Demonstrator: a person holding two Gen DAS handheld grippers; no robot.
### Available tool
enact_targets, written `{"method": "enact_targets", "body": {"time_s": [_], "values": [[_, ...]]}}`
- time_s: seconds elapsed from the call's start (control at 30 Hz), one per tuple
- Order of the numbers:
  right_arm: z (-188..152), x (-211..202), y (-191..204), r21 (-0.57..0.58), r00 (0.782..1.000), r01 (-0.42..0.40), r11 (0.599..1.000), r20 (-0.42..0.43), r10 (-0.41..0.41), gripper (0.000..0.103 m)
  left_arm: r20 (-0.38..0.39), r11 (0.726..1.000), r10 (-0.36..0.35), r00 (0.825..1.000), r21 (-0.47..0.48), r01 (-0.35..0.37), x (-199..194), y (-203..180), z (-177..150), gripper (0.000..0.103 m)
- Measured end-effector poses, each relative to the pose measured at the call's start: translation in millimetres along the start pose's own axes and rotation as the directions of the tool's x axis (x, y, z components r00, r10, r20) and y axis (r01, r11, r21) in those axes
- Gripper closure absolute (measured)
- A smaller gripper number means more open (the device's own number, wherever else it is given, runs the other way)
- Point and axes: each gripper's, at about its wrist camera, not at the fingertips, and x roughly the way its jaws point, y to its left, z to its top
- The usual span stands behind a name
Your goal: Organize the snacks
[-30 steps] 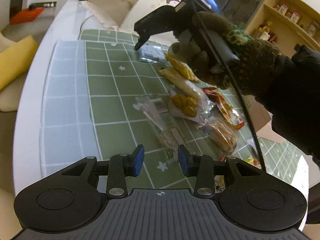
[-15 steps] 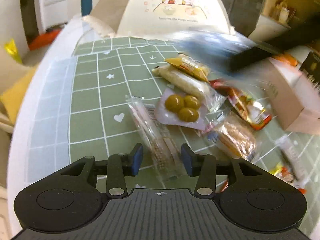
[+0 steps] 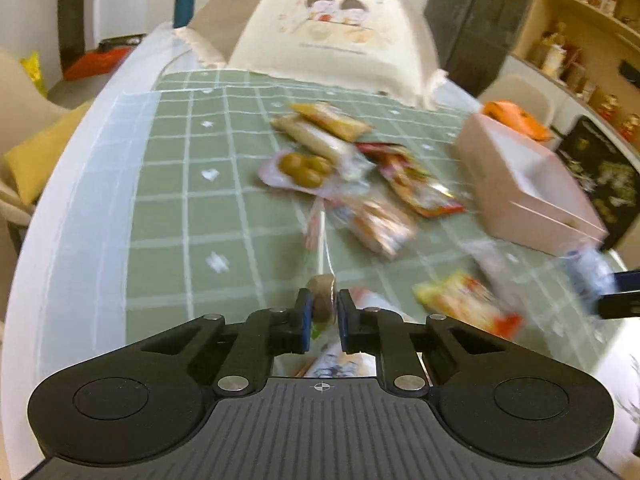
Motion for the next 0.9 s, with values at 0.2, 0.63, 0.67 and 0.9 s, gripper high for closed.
{"method": "enact_targets", "body": {"time_s": [0.2, 0.63, 0.67, 0.9], "values": [[-45, 6, -21, 0.082, 0.999, 0.011, 0.997, -0.032, -0.008, 0.046, -0.041, 0.999, -0.01, 0.999, 0.04, 0.011, -12, -26, -26, 0.083], [-71, 13, -1, -0.032, 0.995, 0.094, 0.995, 0.036, -0.093, 0.033, -0.114, 0.994, 0.093, 0.989, 0.071, -0.085, 28, -28, -8, 0.079], [-71, 10, 2, -0.044, 0.995, 0.089, 0.995, 0.05, -0.087, 0.033, -0.122, 0.995, 0.076, 0.99, 0.075, -0.067, 28, -28, -7, 0.08], [-43, 8, 28, -0.113, 0.994, -0.003, 0.994, 0.109, 0.016, 0.027, -0.142, 0.999, -0.015, 0.99, -0.037, 0.009, 16, -16, -20, 0.087]]}}
